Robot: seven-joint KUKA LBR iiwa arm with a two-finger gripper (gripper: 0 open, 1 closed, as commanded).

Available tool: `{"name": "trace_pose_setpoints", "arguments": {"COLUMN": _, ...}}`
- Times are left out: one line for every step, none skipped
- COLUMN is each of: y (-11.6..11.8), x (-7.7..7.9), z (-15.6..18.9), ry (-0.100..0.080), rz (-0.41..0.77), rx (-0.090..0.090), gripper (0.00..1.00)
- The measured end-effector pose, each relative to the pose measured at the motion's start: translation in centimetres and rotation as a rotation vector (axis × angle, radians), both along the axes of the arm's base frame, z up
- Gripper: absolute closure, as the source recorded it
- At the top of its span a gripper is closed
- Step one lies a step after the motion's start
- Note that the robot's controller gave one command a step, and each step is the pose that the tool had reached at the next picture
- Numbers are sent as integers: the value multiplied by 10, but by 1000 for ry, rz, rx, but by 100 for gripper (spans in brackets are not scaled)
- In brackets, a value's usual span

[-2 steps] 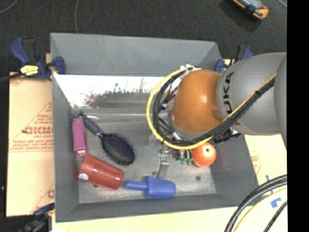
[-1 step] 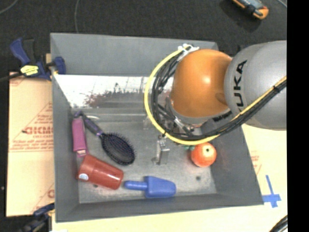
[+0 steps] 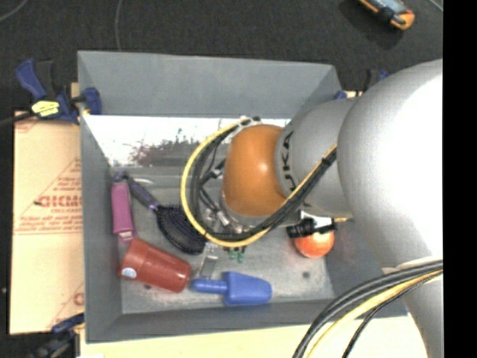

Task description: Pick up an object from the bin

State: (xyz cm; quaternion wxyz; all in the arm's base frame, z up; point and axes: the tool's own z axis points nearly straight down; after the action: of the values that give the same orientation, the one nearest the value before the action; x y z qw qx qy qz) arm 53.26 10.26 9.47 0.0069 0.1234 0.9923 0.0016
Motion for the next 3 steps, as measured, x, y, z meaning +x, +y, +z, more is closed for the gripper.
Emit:
{"name": "trace_pose_setpoints", "arguments": {"y": -6, "x": 15, "z": 62, "ry": -51, "rz": 351, "rx": -12, "gripper": 0}}
{"name": "trace_pose_setpoints", "arguments": {"y": -7, "x": 17, "z": 55, "ry": -56, "rz": 324, "rx": -10, "gripper": 0}}
{"name": "trace_pose_setpoints", "arguments": {"y": -9, "x": 10, "z": 29, "ry": -37, "rz": 163, "rx": -3, "gripper": 0}}
